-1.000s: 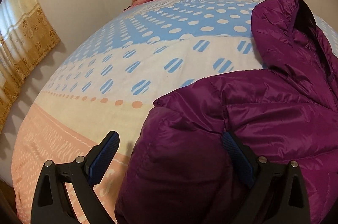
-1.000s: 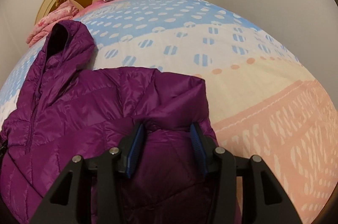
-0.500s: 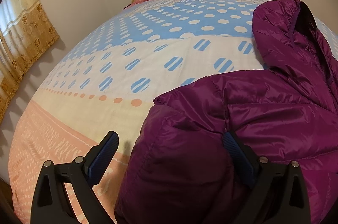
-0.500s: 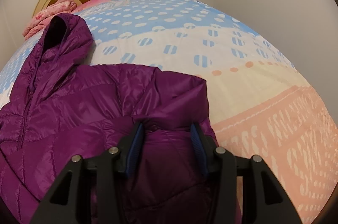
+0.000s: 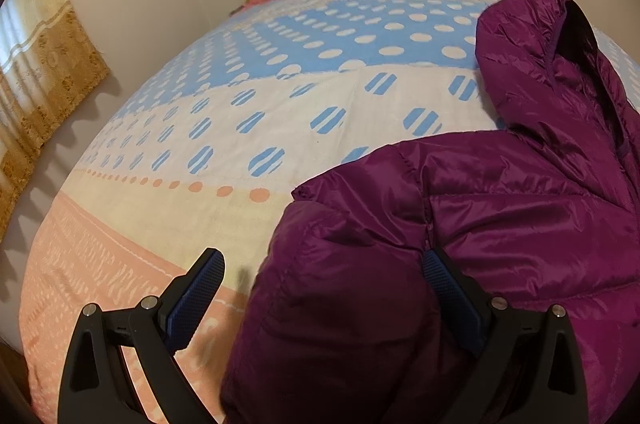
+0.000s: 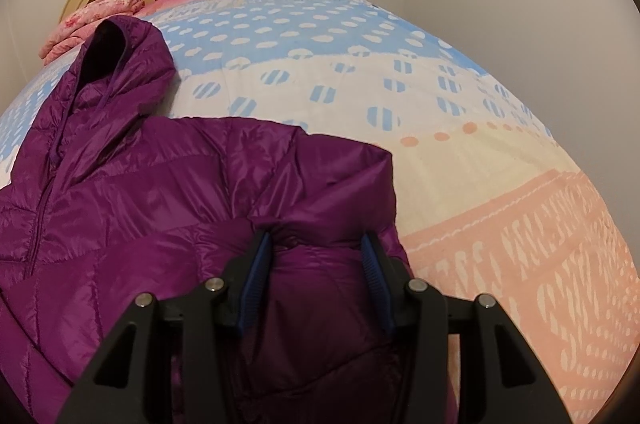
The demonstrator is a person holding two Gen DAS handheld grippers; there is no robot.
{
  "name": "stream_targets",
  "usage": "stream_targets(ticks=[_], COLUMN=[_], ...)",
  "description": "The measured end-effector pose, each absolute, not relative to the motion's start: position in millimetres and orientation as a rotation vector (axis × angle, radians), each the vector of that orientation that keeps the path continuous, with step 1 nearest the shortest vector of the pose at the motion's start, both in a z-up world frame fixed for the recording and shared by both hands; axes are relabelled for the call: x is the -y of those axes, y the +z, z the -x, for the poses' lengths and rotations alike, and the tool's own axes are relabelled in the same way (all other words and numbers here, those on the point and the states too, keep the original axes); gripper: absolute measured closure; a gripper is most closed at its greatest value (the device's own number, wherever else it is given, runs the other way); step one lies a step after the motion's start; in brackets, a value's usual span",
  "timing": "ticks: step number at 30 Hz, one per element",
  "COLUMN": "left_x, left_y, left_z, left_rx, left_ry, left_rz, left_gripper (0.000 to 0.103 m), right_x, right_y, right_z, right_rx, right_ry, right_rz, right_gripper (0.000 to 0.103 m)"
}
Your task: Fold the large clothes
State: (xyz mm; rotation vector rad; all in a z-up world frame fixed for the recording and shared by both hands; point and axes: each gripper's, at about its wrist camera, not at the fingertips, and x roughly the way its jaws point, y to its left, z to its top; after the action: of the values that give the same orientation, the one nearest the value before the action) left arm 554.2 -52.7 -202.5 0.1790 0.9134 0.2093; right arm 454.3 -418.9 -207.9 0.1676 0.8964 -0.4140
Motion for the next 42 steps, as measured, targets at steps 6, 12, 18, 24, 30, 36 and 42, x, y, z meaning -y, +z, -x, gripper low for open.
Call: stream_targets(ticks=[6, 12, 18, 24, 30, 36, 42], left_x=[61.7, 84.7, 107.1, 118.9, 138.3, 165.4, 148.7], left_y=[-149.6, -133.0, -143.6, -167.5, -204.9, -191.7, -140.7], left_z=[-567.8, -631.0, -702.8, -751.6, -766.3, -745.8, -702.2], left_rx=[-0.798, -0.807, -0.818, -0.866, -0.923, -0.823, -0.691], left_ry=[0.094, 0.022, 0.013, -0.051, -0.153, -0.238, -0.267], left_rz=[-0.187, -0.168, -0.166, -0.076, -0.100, -0.228, -0.203], left_gripper=[0.003, 0.003, 0.003, 0.003, 0.050, 0.103, 0.103], right_x=[425.9, 415.1, 404.0, 399.9, 398.2, 382.6, 379.4], right_y=[-169.8, -141.2, -142.7, -160.5, -198.5, -196.6, -157.5], right_z=[-467.9, -524.0, -595.1, -652.1, -686.4, -678.9, -635.0], right_rx=[-0.878, -0.840, -0.823, -0.845, -0.946, -0.929, -0.812], right_ry=[-0.293, -0.142, -0.093, -0.056, -0.014, 0.013, 0.027], right_rz=[-0.156, -0.144, -0.114, -0.136, -0.170, -0.048, -0.018], right_gripper=[0.029, 0.022, 0.022, 0.022, 0.040, 0.095, 0.099])
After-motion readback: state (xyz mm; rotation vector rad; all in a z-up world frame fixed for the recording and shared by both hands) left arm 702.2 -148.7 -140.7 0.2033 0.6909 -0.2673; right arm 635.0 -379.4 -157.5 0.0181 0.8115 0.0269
